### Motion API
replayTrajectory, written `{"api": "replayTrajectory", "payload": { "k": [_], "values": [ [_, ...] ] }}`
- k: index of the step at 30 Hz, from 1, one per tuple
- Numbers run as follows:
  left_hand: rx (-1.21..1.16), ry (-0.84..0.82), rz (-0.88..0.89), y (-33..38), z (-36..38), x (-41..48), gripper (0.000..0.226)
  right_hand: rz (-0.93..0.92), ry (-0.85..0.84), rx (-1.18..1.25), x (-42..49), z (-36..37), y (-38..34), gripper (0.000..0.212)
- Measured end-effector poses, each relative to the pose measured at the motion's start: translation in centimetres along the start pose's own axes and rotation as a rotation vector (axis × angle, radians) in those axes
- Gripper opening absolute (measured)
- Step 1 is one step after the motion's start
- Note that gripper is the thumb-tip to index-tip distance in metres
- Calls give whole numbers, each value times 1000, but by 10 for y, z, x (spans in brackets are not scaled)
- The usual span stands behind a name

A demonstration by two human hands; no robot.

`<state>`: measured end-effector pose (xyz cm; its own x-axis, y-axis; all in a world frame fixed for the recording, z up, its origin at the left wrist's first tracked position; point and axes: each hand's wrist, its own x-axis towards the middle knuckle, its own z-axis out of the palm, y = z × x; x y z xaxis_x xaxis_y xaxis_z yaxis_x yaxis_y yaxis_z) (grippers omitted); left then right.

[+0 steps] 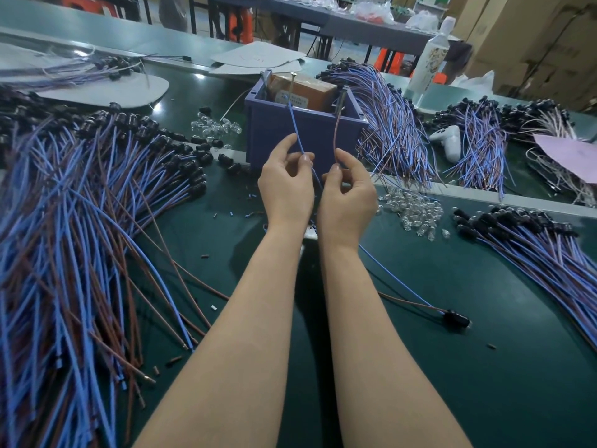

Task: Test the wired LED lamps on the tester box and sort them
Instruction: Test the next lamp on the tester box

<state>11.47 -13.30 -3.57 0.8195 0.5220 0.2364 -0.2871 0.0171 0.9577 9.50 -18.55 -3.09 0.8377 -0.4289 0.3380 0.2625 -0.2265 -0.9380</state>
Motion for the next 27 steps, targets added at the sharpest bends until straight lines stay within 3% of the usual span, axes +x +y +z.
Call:
{"api": "replayTrajectory", "payload": {
  "k": [27],
  "values": [
    [37,-30,5,4,-1,0,36,3,0,9,-2,0,-1,25]
  ]
}}
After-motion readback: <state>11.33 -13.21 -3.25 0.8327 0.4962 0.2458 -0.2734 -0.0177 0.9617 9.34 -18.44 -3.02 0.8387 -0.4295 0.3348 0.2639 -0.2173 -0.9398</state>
